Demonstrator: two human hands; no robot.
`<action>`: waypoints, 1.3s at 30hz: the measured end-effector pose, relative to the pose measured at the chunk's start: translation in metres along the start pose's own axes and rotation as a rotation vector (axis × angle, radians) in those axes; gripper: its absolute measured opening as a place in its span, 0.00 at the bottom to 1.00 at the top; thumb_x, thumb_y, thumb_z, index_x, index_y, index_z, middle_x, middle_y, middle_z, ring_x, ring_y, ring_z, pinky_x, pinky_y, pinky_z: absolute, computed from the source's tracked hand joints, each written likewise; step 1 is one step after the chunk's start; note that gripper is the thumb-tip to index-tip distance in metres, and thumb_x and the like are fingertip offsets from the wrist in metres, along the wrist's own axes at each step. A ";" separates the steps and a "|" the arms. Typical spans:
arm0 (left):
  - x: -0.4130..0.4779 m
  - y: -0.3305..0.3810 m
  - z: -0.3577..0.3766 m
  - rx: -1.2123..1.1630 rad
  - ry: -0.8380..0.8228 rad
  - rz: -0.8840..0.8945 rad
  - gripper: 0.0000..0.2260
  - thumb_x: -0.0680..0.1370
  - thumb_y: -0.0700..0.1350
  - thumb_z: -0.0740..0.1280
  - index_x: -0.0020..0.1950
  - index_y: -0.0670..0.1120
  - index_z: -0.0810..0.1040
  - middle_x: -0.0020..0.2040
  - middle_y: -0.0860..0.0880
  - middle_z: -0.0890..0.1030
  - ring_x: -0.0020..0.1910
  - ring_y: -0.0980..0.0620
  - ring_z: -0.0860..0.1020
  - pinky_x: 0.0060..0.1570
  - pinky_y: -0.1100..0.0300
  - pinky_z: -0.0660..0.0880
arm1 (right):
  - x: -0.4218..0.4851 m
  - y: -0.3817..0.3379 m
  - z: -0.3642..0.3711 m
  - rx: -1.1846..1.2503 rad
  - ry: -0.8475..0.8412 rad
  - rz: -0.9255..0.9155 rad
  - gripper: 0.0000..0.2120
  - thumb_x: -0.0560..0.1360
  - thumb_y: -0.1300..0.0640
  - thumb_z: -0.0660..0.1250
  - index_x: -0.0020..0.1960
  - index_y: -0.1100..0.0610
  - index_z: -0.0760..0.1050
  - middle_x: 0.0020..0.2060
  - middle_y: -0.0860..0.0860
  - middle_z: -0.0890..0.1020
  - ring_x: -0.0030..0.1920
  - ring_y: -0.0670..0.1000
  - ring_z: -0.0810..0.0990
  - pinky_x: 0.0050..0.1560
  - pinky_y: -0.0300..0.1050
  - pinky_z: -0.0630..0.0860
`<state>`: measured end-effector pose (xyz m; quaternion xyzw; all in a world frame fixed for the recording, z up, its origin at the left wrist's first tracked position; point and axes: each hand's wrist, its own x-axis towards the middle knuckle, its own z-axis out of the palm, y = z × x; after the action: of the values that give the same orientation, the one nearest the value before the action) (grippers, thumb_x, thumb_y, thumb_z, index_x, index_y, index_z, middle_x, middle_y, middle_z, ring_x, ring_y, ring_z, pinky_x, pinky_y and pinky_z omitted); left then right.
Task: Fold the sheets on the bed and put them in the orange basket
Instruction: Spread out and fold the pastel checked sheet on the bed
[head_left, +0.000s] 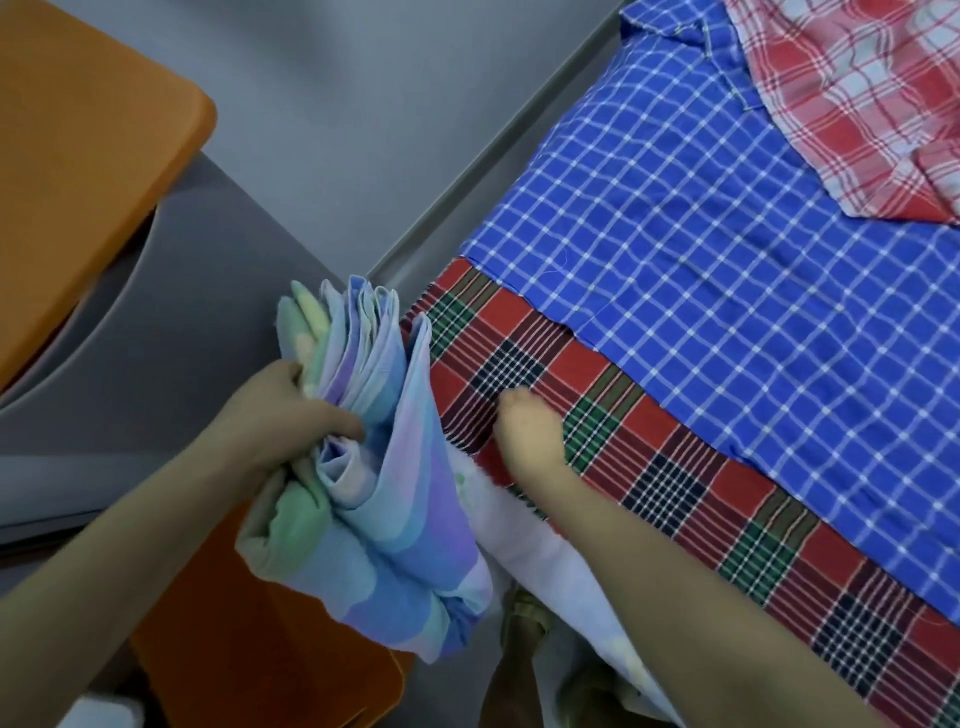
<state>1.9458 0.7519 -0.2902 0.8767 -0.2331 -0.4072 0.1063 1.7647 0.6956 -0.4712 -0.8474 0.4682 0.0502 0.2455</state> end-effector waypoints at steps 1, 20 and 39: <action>0.001 0.002 0.002 -0.002 0.000 0.005 0.17 0.62 0.38 0.78 0.45 0.44 0.75 0.41 0.46 0.79 0.38 0.49 0.77 0.32 0.59 0.70 | 0.005 0.011 -0.004 0.026 0.052 0.052 0.04 0.70 0.67 0.64 0.44 0.65 0.76 0.42 0.60 0.78 0.41 0.59 0.79 0.35 0.45 0.69; 0.006 0.033 0.021 0.177 0.036 -0.004 0.16 0.65 0.45 0.74 0.43 0.44 0.68 0.39 0.46 0.73 0.39 0.47 0.74 0.35 0.58 0.70 | 0.049 0.104 -0.103 1.097 0.676 0.789 0.16 0.72 0.59 0.63 0.28 0.54 0.64 0.26 0.50 0.66 0.29 0.49 0.64 0.34 0.46 0.62; 0.057 -0.035 0.101 0.201 0.409 -0.057 0.25 0.78 0.55 0.62 0.69 0.41 0.66 0.65 0.35 0.69 0.63 0.35 0.68 0.60 0.47 0.66 | -0.057 0.090 -0.038 0.252 0.197 0.416 0.29 0.79 0.39 0.49 0.67 0.60 0.69 0.56 0.60 0.78 0.52 0.63 0.78 0.44 0.54 0.75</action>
<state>1.9121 0.7540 -0.4065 0.9533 -0.2214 -0.1986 0.0520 1.6542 0.6820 -0.4532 -0.6964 0.6566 -0.0415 0.2866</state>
